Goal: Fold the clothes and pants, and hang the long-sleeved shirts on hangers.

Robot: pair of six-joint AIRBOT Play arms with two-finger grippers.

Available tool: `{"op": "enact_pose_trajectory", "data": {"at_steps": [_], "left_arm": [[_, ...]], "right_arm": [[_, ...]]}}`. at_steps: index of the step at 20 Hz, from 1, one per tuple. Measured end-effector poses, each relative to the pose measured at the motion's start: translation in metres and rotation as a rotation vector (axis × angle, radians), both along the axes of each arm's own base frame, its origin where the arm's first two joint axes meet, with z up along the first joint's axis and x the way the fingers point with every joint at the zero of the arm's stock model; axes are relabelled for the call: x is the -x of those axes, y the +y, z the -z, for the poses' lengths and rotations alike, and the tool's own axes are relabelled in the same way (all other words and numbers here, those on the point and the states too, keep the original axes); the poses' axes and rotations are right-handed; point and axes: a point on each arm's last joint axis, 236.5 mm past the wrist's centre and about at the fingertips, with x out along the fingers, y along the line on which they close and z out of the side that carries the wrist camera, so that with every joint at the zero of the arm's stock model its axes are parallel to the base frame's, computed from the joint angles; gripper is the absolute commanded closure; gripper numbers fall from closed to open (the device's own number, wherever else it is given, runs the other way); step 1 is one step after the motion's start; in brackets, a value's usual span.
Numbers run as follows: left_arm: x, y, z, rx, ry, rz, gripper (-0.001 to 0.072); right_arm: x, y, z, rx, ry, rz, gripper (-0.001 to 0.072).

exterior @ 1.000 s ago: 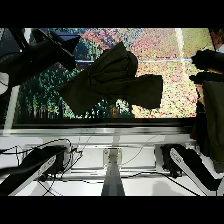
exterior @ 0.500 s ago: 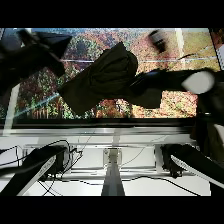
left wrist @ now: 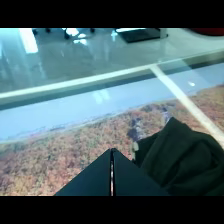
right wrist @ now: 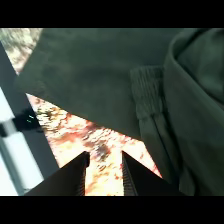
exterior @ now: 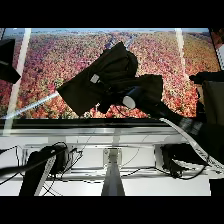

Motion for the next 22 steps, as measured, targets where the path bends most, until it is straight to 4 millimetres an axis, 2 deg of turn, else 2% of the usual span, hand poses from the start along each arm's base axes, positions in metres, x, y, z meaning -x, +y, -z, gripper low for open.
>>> {"op": "enact_pose_trajectory", "data": {"at_steps": [1, 3, 8, 14, 22], "left_arm": [[0.0, 0.003, 0.003, -0.001, 0.011, -0.009, 0.0687], [-0.003, 0.007, 0.008, 0.0, 0.032, -0.022, 0.0687], [-0.015, 0.012, 0.022, 0.003, 0.082, -0.034, 0.0687], [-0.023, 0.013, 0.029, 0.005, 0.109, -0.035, 0.0687], [-0.026, 0.014, 0.032, 0.006, 0.117, -0.036, 0.0687]], "right_arm": [[0.0, 0.004, 0.005, 0.022, -0.031, -0.042, 0.0453], [-0.003, 0.012, 0.013, 0.079, -0.112, -0.137, 0.0375], [-0.021, 0.027, 0.037, 0.206, -0.274, -0.307, 0.0377], [-0.044, 0.046, 0.047, 0.217, -0.33, -0.331, 0.0377], [-0.054, 0.046, 0.076, 0.229, -0.282, -0.316, 0.0376]]}}
